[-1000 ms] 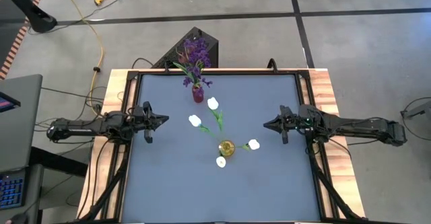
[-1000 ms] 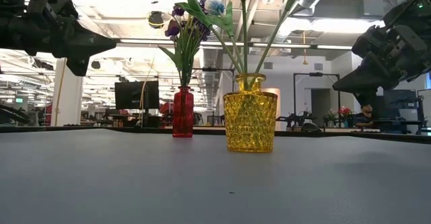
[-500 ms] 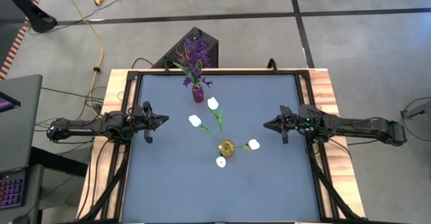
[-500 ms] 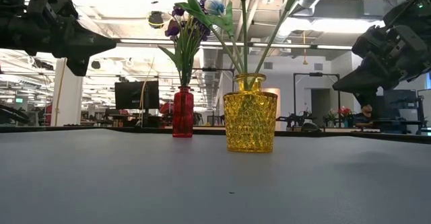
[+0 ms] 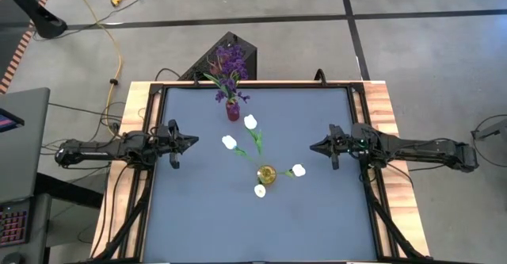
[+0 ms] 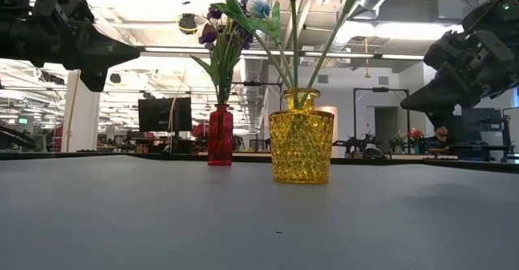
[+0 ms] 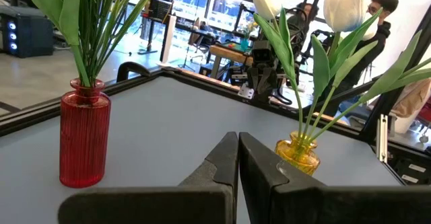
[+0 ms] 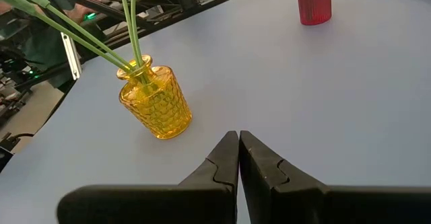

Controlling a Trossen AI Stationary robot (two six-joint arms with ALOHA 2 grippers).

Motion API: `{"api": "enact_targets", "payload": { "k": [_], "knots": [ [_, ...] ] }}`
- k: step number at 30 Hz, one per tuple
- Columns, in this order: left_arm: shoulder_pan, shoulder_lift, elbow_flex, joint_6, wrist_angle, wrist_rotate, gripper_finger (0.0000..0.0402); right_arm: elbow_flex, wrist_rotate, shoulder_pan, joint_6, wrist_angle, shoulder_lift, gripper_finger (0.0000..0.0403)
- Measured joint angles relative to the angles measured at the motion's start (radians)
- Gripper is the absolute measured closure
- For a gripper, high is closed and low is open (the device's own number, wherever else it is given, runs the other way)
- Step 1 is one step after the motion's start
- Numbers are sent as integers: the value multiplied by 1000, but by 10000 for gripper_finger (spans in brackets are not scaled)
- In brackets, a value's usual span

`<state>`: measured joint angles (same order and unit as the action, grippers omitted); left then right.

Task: Sort flowers into vase by color
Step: Return to Home Position

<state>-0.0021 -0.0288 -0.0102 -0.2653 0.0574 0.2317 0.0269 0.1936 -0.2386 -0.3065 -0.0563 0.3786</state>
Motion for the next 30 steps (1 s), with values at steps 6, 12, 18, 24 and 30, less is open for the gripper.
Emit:
{"api": "enact_targets", "payload": {
  "k": [6, 12, 18, 24, 30],
  "knots": [
    [0, 0, 0, 0, 0, 0, 401, 0, 0, 0, 0, 0, 0, 361],
    [0, 0, 0, 0, 0, 0, 401, 0, 0, 0, 0, 0, 0, 361],
    [0, 0, 0, 0, 0, 0, 401, 0, 0, 0, 0, 0, 0, 361],
    [0, 0, 0, 0, 0, 0, 401, 0, 0, 0, 0, 0, 0, 361],
    [0, 0, 0, 0, 0, 0, 401, 0, 0, 0, 0, 0, 0, 361]
  ]
}}
